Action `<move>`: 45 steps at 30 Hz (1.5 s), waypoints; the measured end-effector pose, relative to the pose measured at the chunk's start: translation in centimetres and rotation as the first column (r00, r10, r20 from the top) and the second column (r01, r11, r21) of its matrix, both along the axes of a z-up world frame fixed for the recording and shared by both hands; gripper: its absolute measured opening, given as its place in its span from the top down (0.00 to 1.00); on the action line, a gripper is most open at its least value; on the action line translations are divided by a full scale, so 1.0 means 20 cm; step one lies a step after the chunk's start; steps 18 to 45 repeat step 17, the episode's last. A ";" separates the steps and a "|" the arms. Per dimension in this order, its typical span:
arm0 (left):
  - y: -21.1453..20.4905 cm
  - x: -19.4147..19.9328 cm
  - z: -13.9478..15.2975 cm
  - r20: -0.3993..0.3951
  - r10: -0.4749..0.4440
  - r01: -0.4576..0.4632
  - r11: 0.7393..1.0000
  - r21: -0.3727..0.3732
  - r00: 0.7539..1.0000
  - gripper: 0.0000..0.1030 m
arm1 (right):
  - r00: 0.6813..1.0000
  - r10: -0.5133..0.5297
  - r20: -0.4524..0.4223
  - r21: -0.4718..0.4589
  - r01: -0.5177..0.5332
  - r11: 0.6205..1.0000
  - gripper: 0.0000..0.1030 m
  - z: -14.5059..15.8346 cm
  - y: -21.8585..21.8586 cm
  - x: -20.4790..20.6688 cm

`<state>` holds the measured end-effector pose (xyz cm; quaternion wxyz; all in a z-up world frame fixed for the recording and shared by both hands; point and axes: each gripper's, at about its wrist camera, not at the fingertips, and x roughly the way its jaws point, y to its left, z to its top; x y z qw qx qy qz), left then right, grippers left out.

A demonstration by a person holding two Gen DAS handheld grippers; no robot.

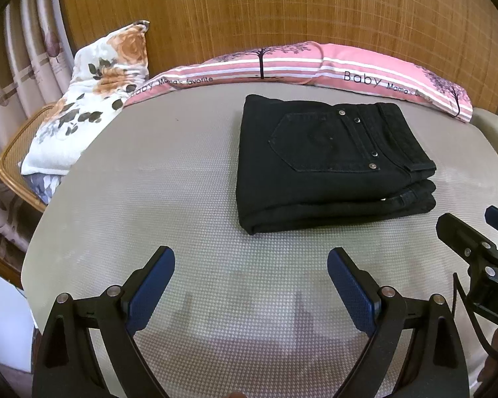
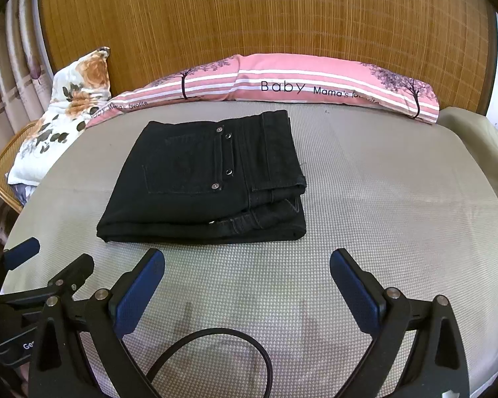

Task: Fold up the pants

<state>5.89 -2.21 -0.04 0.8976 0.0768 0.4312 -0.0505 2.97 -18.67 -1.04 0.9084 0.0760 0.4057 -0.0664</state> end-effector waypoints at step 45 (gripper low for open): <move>0.02 -0.02 0.00 -0.018 0.001 -0.002 0.999 -0.032 1.000 0.10 | 1.000 -0.006 -0.005 0.007 0.006 1.000 0.04 0.01 -0.01 -0.01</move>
